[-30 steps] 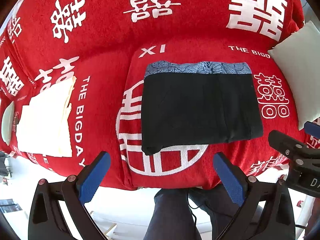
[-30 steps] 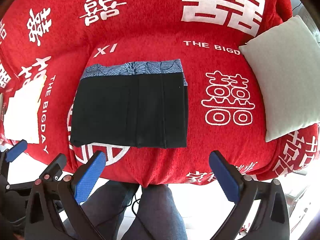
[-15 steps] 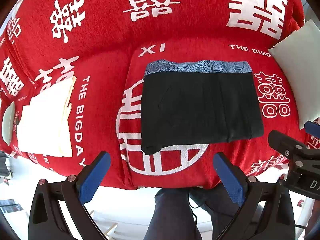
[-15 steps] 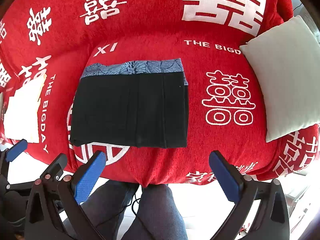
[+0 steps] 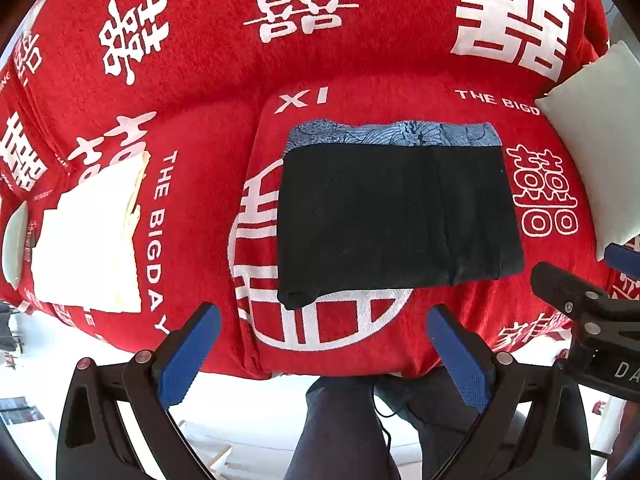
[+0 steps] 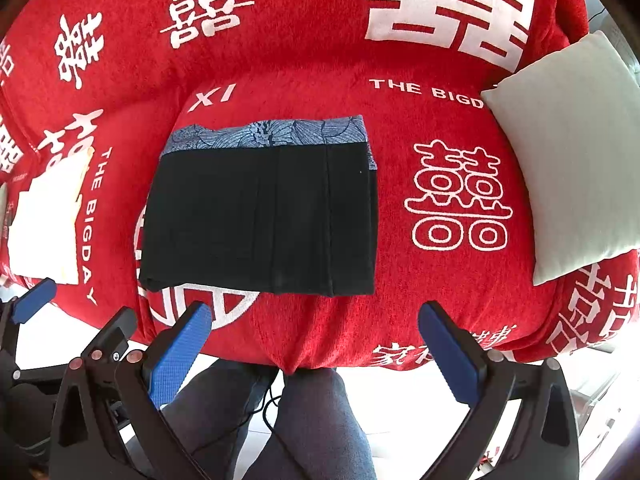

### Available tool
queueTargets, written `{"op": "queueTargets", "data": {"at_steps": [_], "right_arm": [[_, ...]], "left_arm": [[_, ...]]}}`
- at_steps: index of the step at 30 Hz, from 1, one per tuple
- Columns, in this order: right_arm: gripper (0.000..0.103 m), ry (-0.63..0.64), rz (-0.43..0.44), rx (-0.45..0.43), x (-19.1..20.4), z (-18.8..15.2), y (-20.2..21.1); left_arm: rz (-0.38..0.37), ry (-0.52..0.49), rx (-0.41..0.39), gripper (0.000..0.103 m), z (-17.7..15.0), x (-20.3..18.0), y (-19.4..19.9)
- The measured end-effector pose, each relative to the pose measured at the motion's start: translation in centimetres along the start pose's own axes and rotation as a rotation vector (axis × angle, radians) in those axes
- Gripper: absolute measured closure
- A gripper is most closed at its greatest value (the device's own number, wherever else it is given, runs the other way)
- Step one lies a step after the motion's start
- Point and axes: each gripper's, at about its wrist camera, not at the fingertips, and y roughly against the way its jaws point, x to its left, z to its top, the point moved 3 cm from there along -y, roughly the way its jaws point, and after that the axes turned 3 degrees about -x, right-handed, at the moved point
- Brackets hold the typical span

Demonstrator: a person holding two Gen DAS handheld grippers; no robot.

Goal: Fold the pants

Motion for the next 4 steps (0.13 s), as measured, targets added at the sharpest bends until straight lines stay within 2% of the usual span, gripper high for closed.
{"op": "queueTargets", "data": {"at_steps": [4], "right_arm": [[0.000, 0.000, 0.000, 0.001, 0.00, 0.01, -0.01]], "left_arm": [[-0.006, 0.005, -0.006, 0.000, 0.04, 0.03, 0.11]]}}
